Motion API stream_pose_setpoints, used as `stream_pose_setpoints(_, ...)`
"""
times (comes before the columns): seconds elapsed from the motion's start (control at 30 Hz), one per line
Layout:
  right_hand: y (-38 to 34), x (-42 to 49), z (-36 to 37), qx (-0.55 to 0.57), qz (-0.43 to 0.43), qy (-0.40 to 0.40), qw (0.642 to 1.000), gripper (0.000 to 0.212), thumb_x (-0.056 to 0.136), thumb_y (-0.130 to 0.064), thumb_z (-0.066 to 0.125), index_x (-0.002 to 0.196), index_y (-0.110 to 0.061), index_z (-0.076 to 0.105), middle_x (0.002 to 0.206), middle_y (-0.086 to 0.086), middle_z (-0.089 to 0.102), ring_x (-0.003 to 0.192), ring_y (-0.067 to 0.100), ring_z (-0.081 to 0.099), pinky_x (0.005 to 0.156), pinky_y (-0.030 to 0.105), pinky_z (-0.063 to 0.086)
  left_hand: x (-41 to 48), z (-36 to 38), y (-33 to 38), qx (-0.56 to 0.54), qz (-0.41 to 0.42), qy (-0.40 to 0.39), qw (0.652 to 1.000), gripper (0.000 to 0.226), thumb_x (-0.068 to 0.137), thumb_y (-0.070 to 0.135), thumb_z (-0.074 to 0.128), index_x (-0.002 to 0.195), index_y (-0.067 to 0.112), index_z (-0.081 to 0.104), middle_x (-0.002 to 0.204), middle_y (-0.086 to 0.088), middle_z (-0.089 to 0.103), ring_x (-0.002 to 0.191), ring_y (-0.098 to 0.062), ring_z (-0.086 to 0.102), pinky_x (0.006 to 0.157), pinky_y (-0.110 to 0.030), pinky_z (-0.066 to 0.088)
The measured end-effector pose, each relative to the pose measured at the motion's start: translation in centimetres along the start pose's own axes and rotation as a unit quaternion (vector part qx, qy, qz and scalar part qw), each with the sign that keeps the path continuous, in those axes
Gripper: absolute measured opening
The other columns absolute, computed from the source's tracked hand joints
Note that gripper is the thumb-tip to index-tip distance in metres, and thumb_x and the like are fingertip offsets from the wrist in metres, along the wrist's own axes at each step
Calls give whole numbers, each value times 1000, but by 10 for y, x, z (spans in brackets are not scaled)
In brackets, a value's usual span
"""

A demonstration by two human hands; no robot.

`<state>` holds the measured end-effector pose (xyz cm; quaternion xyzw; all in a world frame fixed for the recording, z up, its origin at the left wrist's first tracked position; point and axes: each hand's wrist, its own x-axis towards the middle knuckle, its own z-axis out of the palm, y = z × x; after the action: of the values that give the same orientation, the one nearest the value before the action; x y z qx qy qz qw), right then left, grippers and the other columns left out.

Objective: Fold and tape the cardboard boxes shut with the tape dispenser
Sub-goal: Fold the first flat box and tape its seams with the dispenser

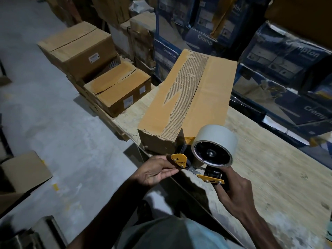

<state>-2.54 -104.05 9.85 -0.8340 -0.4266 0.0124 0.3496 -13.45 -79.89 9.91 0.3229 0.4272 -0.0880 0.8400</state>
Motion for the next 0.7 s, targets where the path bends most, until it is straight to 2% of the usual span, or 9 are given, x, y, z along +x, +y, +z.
stream_pose_setpoints(0.13,3,7,5,1,-22,-3,1000,44,83,-23,58,126,-31,57,65,-12,56,48,9,45,46,30,43,2,-4,-1,-32,17,24,999,21,98,-17,48,107,-8,64,82,-20,76,69,-21,77,63,-26,63)
stream_pose_setpoints(0.23,5,12,8,4,-35,-3,999,47,84,-24,59,129,-34,55,65,-13,56,49,10,46,47,25,41,3,-9,2,-39,37,43,998,17,101,-11,51,111,-9,64,81,-21,76,67,-22,77,60,-28,63)
stream_pose_setpoints(0.3,2,17,9,10,-44,-3,999,46,85,-24,59,129,-34,55,71,-18,55,52,8,44,51,18,37,1,-13,6,-29,63,62,996,18,101,-6,55,118,-8,63,81,-19,76,65,-20,77,56,-27,62)
stream_pose_setpoints(0.4,0,30,10,24,-67,-19,997,36,91,-25,59,126,-33,58,87,-33,53,57,0,43,54,16,37,-2,-17,19,3,109,86,990,10,101,-4,57,103,-4,67,77,-17,76,61,-17,75,54,-26,61)
stream_pose_setpoints(0.47,0,43,11,30,-75,-51,995,33,94,-24,60,126,-33,59,97,-38,54,63,-8,47,59,11,35,0,-20,31,30,139,114,983,10,100,-7,57,102,-5,67,74,-15,76,59,-17,74,54,-26,61)
stream_pose_setpoints(0.6,-4,72,10,18,-84,-106,991,35,95,-21,64,127,-35,57,110,-22,66,80,-12,51,70,10,39,8,-25,51,74,170,149,971,18,99,-12,54,93,-2,67,68,-10,75,57,-16,74,54,-28,62)
stream_pose_setpoints(0.7,-4,88,4,25,-86,-126,988,38,93,-15,70,124,-33,58,106,-14,70,71,-8,52,62,24,44,5,-28,60,74,180,130,972,12,98,-8,60,96,-1,70,70,-12,76,59,-17,75,57,-29,63)
